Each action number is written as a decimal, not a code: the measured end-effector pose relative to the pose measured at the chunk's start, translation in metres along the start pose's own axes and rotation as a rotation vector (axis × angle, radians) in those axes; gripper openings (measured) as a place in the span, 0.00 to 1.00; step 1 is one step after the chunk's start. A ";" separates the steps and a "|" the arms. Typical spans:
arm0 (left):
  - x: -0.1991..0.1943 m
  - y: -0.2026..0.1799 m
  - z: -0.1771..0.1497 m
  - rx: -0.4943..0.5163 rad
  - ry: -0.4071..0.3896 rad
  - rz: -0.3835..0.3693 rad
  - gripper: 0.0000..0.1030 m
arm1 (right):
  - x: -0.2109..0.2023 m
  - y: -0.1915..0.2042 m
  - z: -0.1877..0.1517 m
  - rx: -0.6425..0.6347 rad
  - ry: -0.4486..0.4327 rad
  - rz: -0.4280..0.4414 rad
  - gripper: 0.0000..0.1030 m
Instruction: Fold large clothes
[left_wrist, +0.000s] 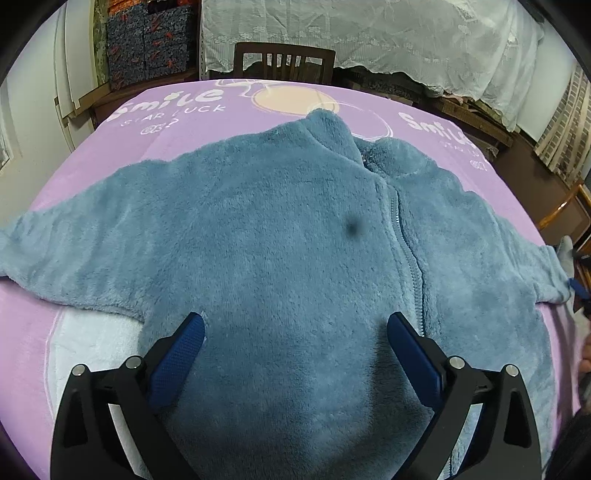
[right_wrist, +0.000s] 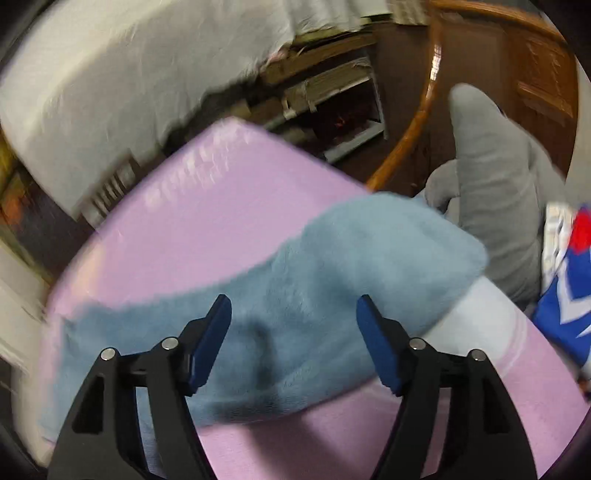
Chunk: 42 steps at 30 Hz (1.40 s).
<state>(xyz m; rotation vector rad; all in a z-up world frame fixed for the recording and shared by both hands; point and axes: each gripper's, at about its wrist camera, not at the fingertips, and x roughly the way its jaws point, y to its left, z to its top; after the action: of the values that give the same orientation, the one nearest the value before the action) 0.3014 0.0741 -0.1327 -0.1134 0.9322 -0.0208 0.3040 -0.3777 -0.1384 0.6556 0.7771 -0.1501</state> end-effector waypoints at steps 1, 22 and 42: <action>0.000 -0.001 0.000 0.004 0.002 0.006 0.97 | -0.013 -0.007 0.002 0.036 -0.031 0.042 0.67; -0.007 0.007 0.000 -0.020 -0.019 0.038 0.97 | 0.009 -0.062 0.008 0.311 0.009 0.077 0.53; -0.028 0.073 0.009 -0.105 -0.028 0.184 0.97 | -0.025 0.124 -0.015 -0.236 -0.049 0.106 0.12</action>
<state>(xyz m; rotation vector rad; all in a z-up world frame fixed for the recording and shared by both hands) 0.2897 0.1491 -0.1130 -0.1240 0.9124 0.1996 0.3219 -0.2728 -0.0675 0.4660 0.6980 0.0229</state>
